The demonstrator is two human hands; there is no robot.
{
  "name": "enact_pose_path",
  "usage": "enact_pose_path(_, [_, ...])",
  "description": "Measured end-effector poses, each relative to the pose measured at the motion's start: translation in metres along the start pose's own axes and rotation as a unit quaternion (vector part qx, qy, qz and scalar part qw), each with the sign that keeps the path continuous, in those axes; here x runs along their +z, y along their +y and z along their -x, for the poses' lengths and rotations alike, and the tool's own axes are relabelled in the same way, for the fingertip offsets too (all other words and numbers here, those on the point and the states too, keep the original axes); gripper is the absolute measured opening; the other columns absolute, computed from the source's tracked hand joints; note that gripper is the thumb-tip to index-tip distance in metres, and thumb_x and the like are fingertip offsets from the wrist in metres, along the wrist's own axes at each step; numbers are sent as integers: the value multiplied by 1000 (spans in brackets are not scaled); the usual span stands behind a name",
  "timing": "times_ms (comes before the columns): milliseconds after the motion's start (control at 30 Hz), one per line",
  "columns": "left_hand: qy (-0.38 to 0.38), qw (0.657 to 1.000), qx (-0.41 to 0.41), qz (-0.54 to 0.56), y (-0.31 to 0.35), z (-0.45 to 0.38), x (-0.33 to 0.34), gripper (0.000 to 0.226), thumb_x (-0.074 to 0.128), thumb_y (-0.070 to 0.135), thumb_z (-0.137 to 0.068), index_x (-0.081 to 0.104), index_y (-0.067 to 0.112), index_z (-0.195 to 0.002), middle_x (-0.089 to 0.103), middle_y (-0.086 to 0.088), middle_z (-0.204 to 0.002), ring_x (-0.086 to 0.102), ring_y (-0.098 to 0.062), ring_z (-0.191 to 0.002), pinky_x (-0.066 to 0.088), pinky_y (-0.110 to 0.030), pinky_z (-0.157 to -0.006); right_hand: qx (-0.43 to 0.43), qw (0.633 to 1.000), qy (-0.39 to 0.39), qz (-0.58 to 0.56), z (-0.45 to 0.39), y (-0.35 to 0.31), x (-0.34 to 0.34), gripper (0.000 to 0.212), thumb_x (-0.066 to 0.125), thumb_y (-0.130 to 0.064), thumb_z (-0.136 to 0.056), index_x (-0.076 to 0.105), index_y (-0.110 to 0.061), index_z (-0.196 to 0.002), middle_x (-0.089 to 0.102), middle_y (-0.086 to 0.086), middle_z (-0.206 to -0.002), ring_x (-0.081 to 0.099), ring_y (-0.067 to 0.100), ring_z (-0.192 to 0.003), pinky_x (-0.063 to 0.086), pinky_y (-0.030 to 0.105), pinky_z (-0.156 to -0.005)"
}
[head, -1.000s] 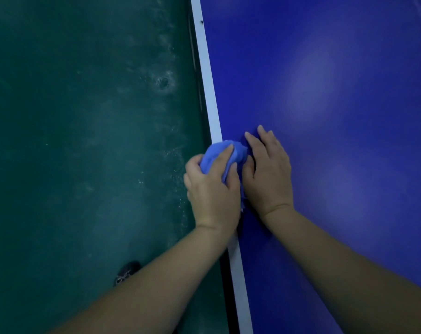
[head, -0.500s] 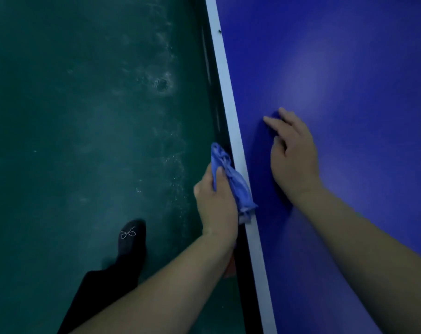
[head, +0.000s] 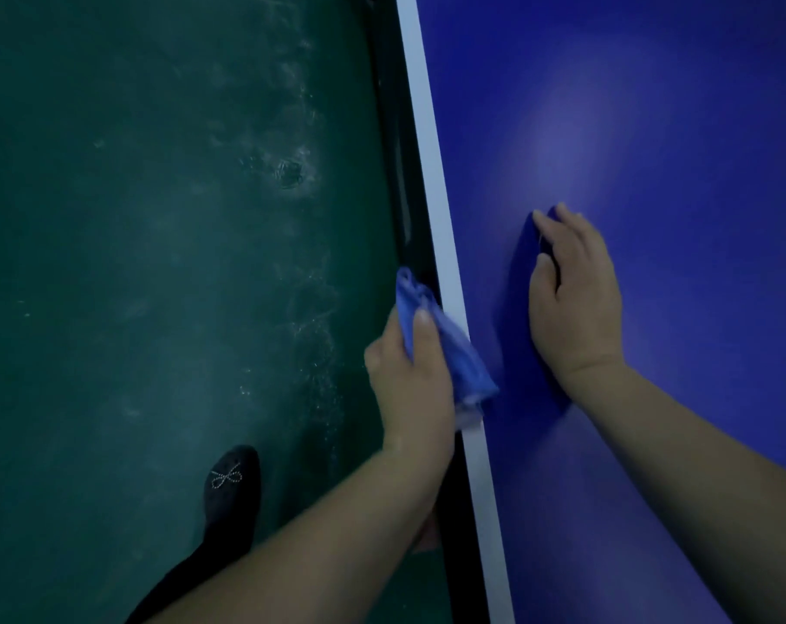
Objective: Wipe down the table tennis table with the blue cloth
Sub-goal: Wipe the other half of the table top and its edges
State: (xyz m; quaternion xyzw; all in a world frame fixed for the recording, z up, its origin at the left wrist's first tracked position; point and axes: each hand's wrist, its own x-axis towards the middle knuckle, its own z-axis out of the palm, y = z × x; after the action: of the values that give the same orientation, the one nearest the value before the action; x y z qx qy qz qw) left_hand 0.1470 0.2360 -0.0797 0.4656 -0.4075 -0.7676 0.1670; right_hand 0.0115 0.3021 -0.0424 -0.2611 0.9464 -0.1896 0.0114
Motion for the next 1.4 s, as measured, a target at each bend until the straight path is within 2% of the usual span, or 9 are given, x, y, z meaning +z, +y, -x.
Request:
enact_pose_path(200, [8, 1000, 1, -22, 82, -128, 31, 34, 46, 42, -100, 57, 25, -128, 61, 3, -113, 63, -12, -94, 49, -18, -68, 0, 1000, -2, -1, 0, 0, 2, 44, 40, -10, -98, 46, -21, -140, 34, -4, -152, 26, 12, -142, 27, 38, -116])
enact_pose_path(300, [-4, 999, -50, -7, 66, -115, 24, 41, 44, 44, -101, 50, 25, -137, 63, 4, -118, 63, -14, -103, 50, -27, -86, -1, 1000, -3, -1, 0, 1, 3, 45, 41, -9, -98, 46, -21, -141, 34, -3, -152, 24, 13, -143, 28, 41, -115])
enact_pose_path(433, [6, 997, -81, -2, 18, -33, 4, 30, 44, 43, -100, 54, 40, -129, 62, 10, -119, 61, -4, -102, 50, -20, -87, 1, 1000, -7, -1, 0, 2, 3, 44, 41, -10, -98, 46, -20, -141, 33, -3, -153, 24, 13, -143, 29, 45, -115])
enact_pose_path(567, [13, 999, 4, -34, 55, -69, 17, 22, 45, 36, -102, 59, 50, -92, 65, 18, -87, 64, 7, -76, 49, -13, -66, 2, 1000, -12, 4, 1, 4, 3, 44, 41, -12, -99, 44, -22, -141, 33, -4, -153, 22, 13, -144, 28, 44, -115])
enact_pose_path(667, [-8, 998, 34, -61, 93, -136, 30, 32, 43, 38, -102, 56, 26, -130, 64, 0, -121, 64, -14, -106, 53, -33, -92, -2, 1000, -8, 5, 0, 5, 4, 45, 41, -12, -98, 44, -22, -141, 33, -4, -153, 23, 14, -144, 28, 43, -116])
enact_pose_path(800, [16, 994, -66, -81, 84, -136, 30, 44, 39, 40, -103, 51, 15, -137, 59, -15, -131, 57, -31, -119, 46, -40, -102, -11, 1000, -6, 0, -1, 6, 5, 45, 41, -12, -98, 45, -21, -141, 34, -2, -153, 25, 17, -144, 29, 47, -114])
enact_pose_path(1000, [15, 998, -51, -44, 30, -20, 4, 34, 41, 40, -102, 57, 26, -128, 63, -4, -120, 65, -14, -98, 53, -32, -88, -9, 1000, -4, 1, 0, 4, 4, 44, 41, -13, -97, 46, -21, -140, 34, -1, -153, 27, 18, -142, 29, 46, -114])
enact_pose_path(1267, [17, 995, -33, -93, 89, -131, 31, 43, 37, 40, -104, 53, 15, -135, 58, -10, -127, 59, -27, -112, 48, -35, -94, 1, 1000, 8, -14, -1, 2, 2, 40, 44, -10, -96, 52, -17, -135, 41, 0, -149, 30, 16, -141, 27, 39, -115])
enact_pose_path(1400, [1, 996, -49, -77, 69, -104, 18, 24, 41, 38, -103, 63, 30, -107, 59, 8, -95, 58, -6, -78, 44, -16, -63, 27, 999, 26, -18, -15, -9, 1, 36, 48, -6, -91, 59, -15, -124, 49, 3, -137, 42, 22, -127, 32, 23, -98])
